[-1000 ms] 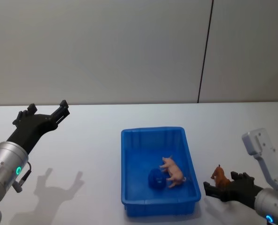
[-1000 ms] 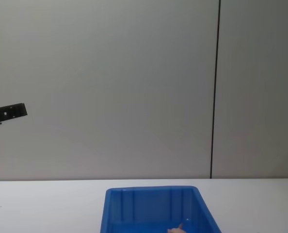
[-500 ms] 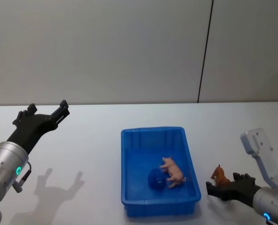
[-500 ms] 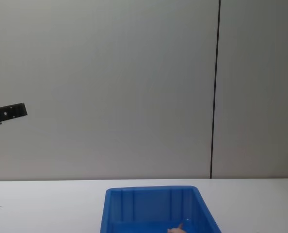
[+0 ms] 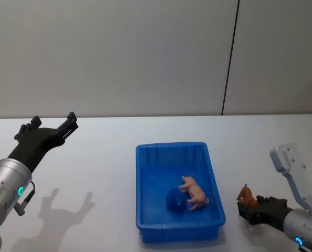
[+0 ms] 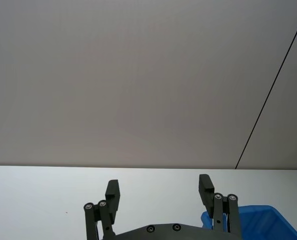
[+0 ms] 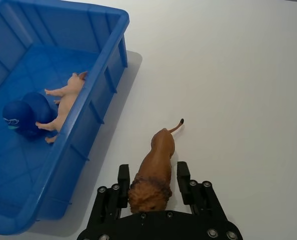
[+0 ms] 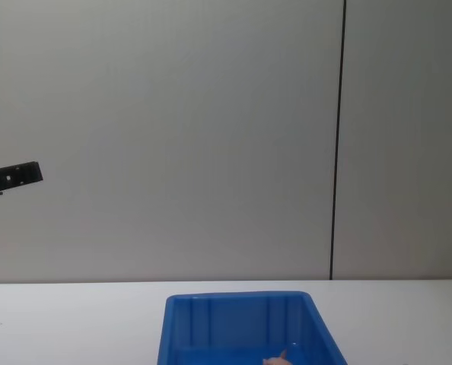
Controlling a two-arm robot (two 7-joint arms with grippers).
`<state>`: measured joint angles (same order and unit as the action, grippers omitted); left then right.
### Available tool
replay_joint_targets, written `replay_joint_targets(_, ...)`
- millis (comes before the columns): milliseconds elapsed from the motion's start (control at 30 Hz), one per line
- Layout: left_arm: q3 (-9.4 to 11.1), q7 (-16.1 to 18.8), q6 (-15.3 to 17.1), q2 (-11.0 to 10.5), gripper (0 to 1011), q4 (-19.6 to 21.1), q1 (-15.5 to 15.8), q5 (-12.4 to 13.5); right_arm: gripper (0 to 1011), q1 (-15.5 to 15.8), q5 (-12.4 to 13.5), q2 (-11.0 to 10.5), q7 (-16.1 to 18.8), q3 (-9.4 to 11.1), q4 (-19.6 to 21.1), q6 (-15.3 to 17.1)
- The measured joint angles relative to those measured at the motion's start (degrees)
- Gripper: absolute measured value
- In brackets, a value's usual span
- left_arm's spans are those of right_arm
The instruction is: Pick up the two dolls from the table and place them into the box.
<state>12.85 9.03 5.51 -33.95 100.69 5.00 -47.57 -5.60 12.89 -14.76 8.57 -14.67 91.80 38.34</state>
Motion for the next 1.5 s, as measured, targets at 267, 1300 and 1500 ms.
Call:
replay_joint_targets(267,0.0,0.0,0.0,0.0,1001,0.0,0.0,0.0,430,-0.09,-0.04,0.06,-0.09,0.01,-0.14,0.13)
replay_joint_targets(1300,0.0,0.0,0.0,0.0,1001,0.0,0.0,0.0,430,-2.21,5.21,1.13,6.59,0.75,3.93,-10.0)
replay_joint_targets(1500,0.0,0.0,0.0,0.0,1001,0.0,0.0,0.0,430,-3.52,7.46,1.96,9.77,0.57,4.36,-11.59)
